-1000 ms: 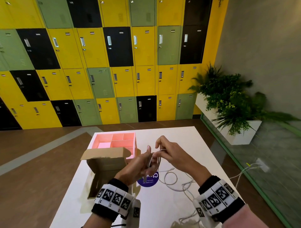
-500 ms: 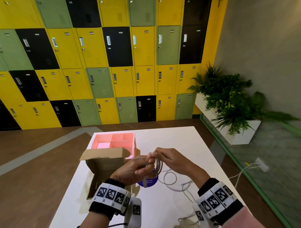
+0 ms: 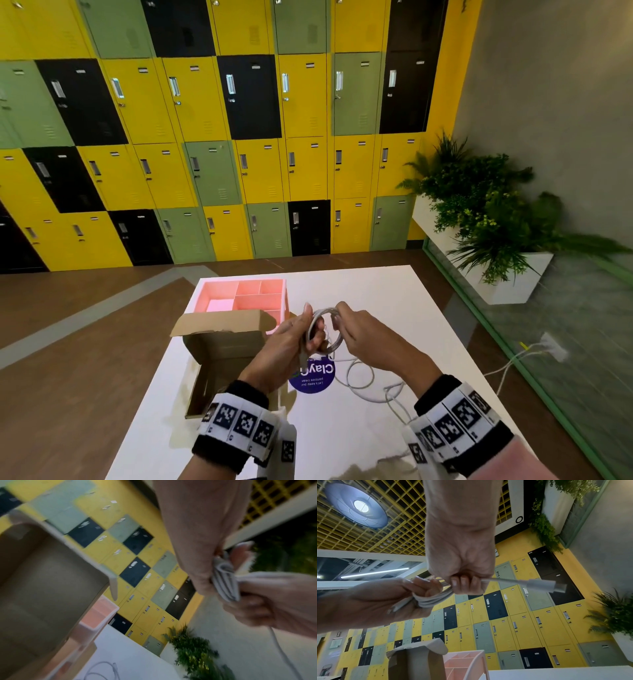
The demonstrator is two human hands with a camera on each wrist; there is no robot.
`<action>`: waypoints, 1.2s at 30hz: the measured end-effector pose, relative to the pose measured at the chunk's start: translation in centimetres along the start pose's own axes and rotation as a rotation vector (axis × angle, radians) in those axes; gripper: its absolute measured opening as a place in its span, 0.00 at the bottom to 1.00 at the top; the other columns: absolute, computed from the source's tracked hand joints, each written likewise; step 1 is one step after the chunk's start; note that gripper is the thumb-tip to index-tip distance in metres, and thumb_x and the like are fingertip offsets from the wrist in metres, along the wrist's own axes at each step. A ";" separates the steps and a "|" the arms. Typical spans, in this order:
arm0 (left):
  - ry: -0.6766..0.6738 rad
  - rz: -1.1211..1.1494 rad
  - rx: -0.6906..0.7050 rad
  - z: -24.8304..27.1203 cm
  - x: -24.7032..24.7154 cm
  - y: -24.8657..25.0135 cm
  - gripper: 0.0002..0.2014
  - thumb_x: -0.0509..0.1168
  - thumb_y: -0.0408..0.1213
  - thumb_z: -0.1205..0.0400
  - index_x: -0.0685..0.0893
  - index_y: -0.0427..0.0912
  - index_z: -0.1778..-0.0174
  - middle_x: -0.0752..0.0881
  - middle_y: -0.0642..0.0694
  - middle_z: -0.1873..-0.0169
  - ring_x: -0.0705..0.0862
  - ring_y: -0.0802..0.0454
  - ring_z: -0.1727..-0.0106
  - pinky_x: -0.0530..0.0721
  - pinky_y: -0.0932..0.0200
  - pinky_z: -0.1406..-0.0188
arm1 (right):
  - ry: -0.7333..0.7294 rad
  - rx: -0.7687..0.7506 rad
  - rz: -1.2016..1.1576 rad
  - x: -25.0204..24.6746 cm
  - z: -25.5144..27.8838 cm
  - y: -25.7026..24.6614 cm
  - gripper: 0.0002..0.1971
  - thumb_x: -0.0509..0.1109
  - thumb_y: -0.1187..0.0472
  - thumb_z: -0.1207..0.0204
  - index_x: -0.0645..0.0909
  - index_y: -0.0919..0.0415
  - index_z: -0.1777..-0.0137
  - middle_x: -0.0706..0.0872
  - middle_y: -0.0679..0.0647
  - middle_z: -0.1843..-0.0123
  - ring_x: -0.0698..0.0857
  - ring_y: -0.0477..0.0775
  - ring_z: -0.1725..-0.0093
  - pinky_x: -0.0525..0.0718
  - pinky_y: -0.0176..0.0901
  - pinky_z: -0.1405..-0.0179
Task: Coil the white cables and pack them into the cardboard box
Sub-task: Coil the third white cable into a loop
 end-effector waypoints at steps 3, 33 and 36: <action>0.138 -0.092 0.079 -0.2 0.4 -0.4 0.23 0.52 0.54 0.17 0.82 0.38 0.56 0.78 0.48 0.72 0.74 0.54 0.67 0.75 0.56 0.54 | 0.060 0.070 0.015 0.2 -0.4 0.1 0.12 0.48 0.54 0.13 0.68 0.61 0.48 0.83 0.62 0.60 0.81 0.65 0.63 0.75 0.58 0.65; 0.317 -0.526 0.286 0.9 -0.3 1.5 0.23 0.44 0.50 0.13 0.69 0.39 0.68 0.70 0.40 0.72 0.73 0.53 0.70 0.78 0.67 0.64 | -0.105 0.017 0.025 -0.8 0.7 2.8 0.13 0.57 0.55 0.14 0.84 0.54 0.51 0.74 0.48 0.52 0.72 0.44 0.51 0.68 0.35 0.52; 0.229 -0.511 0.236 1.2 0.4 1.6 0.21 0.47 0.56 0.17 0.72 0.40 0.60 0.70 0.41 0.67 0.73 0.48 0.64 0.77 0.60 0.58 | 0.137 0.065 -0.115 -1.7 0.1 3.5 0.12 0.61 0.59 0.15 0.85 0.58 0.55 0.78 0.51 0.58 0.80 0.45 0.63 0.75 0.33 0.61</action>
Point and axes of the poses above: each hand's wrist, its own z-axis away from the middle knuckle, its own x-axis out of the palm, y = z × x, the point moved 3 cm from there along -z, towards the middle knuckle
